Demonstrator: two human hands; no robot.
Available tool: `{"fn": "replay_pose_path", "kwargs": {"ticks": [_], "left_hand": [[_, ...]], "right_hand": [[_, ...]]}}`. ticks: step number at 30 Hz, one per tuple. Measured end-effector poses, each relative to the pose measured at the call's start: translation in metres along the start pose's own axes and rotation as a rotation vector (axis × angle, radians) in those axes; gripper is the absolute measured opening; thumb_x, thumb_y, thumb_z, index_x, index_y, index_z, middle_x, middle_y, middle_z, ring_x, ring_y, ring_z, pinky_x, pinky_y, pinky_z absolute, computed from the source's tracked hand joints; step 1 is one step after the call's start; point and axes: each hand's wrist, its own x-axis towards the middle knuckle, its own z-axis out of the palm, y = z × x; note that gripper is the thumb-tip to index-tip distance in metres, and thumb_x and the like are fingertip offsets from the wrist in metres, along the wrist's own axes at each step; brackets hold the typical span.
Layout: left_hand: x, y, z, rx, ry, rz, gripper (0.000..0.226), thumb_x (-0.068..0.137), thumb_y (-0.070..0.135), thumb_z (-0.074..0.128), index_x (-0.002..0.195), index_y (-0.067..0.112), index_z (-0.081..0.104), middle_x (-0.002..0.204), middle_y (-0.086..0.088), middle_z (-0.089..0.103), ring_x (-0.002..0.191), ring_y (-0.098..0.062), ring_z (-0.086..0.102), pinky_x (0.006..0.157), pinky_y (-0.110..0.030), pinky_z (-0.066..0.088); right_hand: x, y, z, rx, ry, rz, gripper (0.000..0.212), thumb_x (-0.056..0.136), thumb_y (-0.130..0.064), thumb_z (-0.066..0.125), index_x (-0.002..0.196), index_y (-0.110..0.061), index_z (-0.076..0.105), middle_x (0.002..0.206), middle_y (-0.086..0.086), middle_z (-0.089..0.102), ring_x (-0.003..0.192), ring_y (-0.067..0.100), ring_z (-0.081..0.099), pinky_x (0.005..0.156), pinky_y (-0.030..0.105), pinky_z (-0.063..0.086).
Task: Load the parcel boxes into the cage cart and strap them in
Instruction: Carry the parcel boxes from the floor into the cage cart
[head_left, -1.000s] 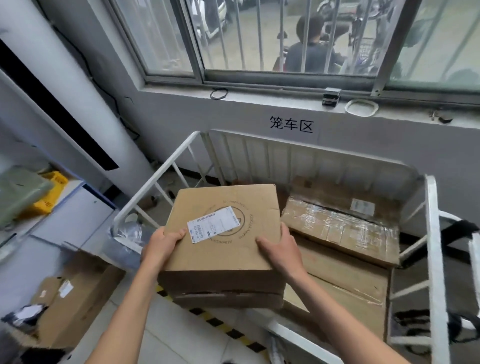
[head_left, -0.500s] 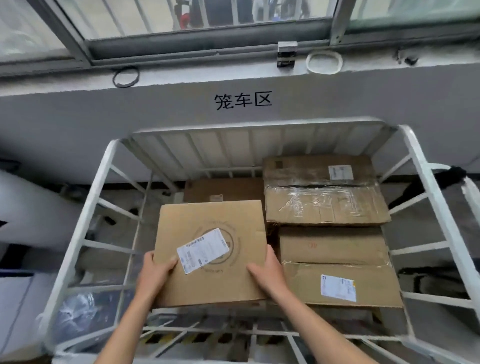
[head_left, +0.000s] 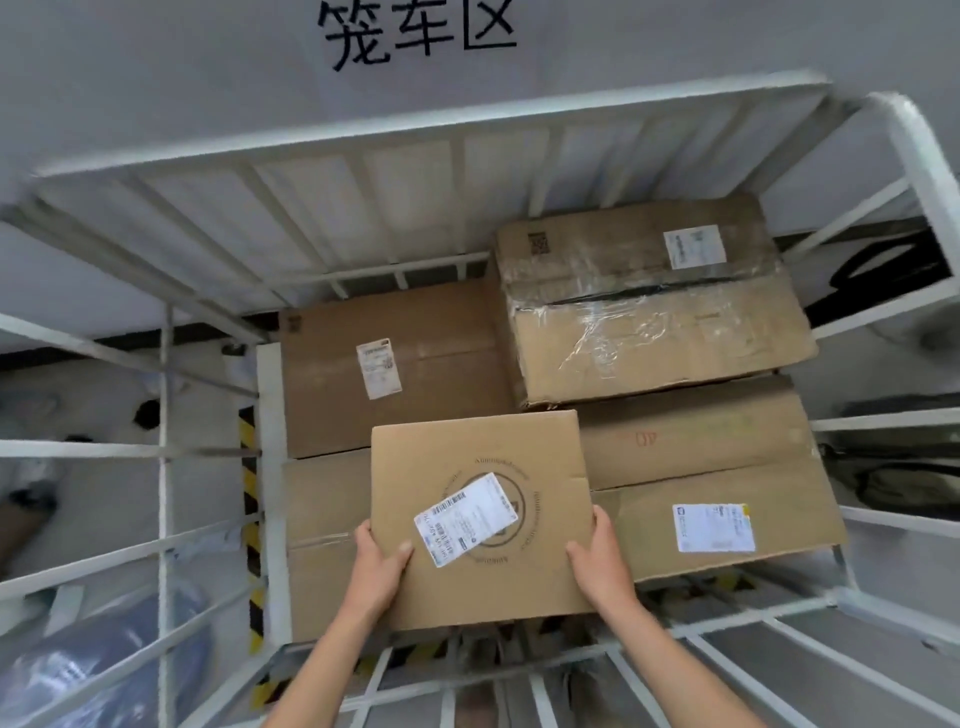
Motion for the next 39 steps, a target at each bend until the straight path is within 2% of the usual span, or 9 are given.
{"fn": "replay_pose_path", "kwargs": {"ticks": [3,6,9,12,15,20,24,34,39], "left_hand": [[0.021,0.003,0.012,0.042,-0.015,-0.004,0.065,0.098,0.014,0.06,0.147,0.009,0.017,0.13,-0.006,0.049,0.115,-0.022,0.051,0.103,-0.037,0.041],[0.031,0.001,0.017,0.08,-0.027,-0.042,0.066,0.098,0.014,0.061,0.145,0.009,0.015,0.133,-0.008,0.05,0.113,-0.023,0.052,0.097,-0.036,0.042],[0.023,0.004,0.021,0.162,0.003,-0.052,0.075,0.095,0.016,0.065,0.149,0.007,0.014,0.144,-0.014,0.049,0.122,-0.028,0.052,0.106,-0.042,0.042],[0.001,0.021,0.034,0.324,0.136,0.014,0.096,0.086,0.021,0.076,0.155,0.004,0.012,0.158,-0.02,0.031,0.144,-0.037,0.031,0.117,-0.054,0.029],[-0.043,0.049,0.071,0.514,0.153,0.15,0.1,0.09,0.033,0.07,0.159,0.008,0.003,0.167,-0.014,0.011,0.153,-0.033,0.009,0.121,-0.056,0.017],[-0.137,0.096,0.171,0.63,0.043,0.396,0.086,0.094,0.035,0.063,0.158,0.01,0.013,0.165,-0.014,0.019,0.152,-0.029,0.015,0.12,-0.047,0.022],[-0.232,0.126,0.27,0.736,-0.057,0.59,0.085,0.097,0.041,0.059,0.159,0.01,0.009,0.167,-0.012,0.013,0.154,-0.029,0.01,0.123,-0.045,0.016],[-0.424,0.15,0.52,0.811,-0.437,0.991,0.08,0.097,0.04,0.058,0.158,0.009,0.017,0.164,-0.011,0.024,0.15,-0.026,0.024,0.12,-0.043,0.025],[-0.458,0.155,0.619,0.872,-0.545,1.034,0.081,0.099,0.039,0.056,0.159,0.009,0.011,0.165,-0.011,0.021,0.152,-0.026,0.019,0.121,-0.045,0.023]], "right_hand": [[0.024,-0.007,0.001,0.002,0.023,-0.015,0.06,0.097,-0.004,0.051,0.151,-0.021,0.03,0.146,0.003,0.049,0.121,0.022,0.055,0.104,0.041,0.046],[0.043,-0.019,0.001,0.044,0.027,-0.021,0.068,0.096,-0.006,0.058,0.155,-0.02,0.027,0.154,0.004,0.041,0.137,0.024,0.044,0.113,0.043,0.039],[0.047,-0.02,-0.008,0.049,-0.043,-0.032,0.071,0.095,-0.009,0.06,0.156,-0.018,0.026,0.158,0.005,0.036,0.143,0.024,0.039,0.117,0.044,0.035],[0.028,-0.01,-0.024,0.045,-0.114,-0.088,0.07,0.095,-0.014,0.06,0.157,-0.021,0.027,0.161,0.002,0.032,0.145,0.021,0.035,0.117,0.045,0.035],[-0.004,0.004,-0.053,-0.012,-0.078,-0.149,0.072,0.096,-0.025,0.058,0.158,-0.027,0.021,0.164,-0.004,0.025,0.148,0.019,0.029,0.117,0.042,0.033],[-0.062,0.05,-0.133,-0.129,0.078,-0.279,0.074,0.098,-0.037,0.054,0.16,-0.027,0.015,0.167,-0.004,0.015,0.154,0.02,0.013,0.123,0.041,0.02],[-0.11,0.11,-0.225,-0.16,0.225,-0.3,0.072,0.098,-0.04,0.05,0.159,-0.024,0.016,0.168,0.0,0.013,0.154,0.022,0.007,0.123,0.039,0.017],[-0.196,0.3,-0.434,0.148,0.593,-0.075,0.074,0.097,-0.046,0.052,0.159,-0.027,0.016,0.168,0.001,0.012,0.154,0.023,0.011,0.121,0.04,0.022],[-0.197,0.366,-0.501,0.277,0.68,0.023,0.074,0.097,-0.046,0.052,0.159,-0.026,0.018,0.167,0.002,0.016,0.153,0.022,0.014,0.121,0.038,0.022]]}}
